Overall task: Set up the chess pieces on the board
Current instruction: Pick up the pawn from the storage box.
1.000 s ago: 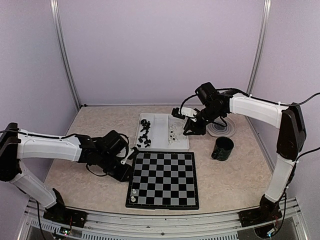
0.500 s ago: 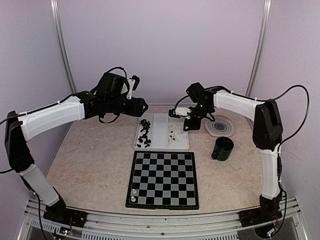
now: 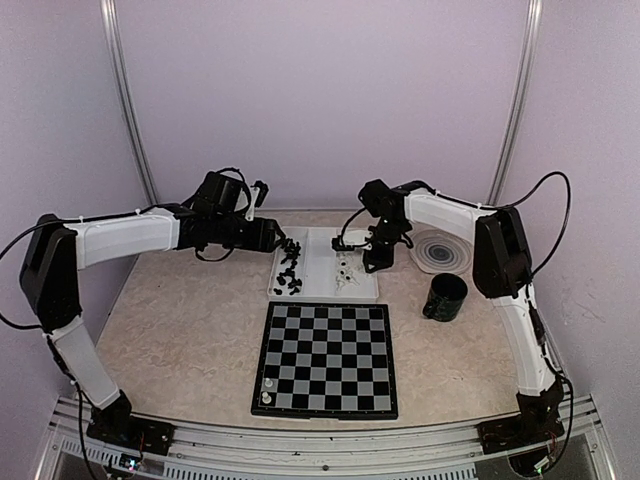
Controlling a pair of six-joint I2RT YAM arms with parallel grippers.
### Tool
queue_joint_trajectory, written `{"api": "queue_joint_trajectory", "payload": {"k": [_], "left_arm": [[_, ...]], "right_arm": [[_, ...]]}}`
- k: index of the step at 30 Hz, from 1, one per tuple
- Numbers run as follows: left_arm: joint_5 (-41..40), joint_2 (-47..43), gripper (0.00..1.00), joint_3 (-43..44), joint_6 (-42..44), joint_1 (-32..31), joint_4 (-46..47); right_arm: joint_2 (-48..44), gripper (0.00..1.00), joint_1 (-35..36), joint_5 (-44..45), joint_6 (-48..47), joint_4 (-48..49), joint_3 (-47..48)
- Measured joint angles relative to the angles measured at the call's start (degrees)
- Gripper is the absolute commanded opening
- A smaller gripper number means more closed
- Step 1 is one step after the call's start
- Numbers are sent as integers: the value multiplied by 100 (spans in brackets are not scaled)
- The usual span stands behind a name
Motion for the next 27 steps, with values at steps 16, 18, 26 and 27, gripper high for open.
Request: {"api": "queue_joint_trajectory", "payload": {"k": [16, 18, 26, 27], "left_arm": [[214, -498, 70, 33, 26, -31, 162], [223, -498, 70, 33, 31, -31, 162], [234, -501, 70, 33, 70, -33, 160], [232, -501, 70, 33, 74, -37, 160]], "right_arm": [[632, 12, 120, 284, -295, -726, 809], [658, 7, 133, 282, -306, -798, 831], [660, 0, 170, 267, -323, -970, 879], [660, 0, 177, 262, -321, -986, 890]]}}
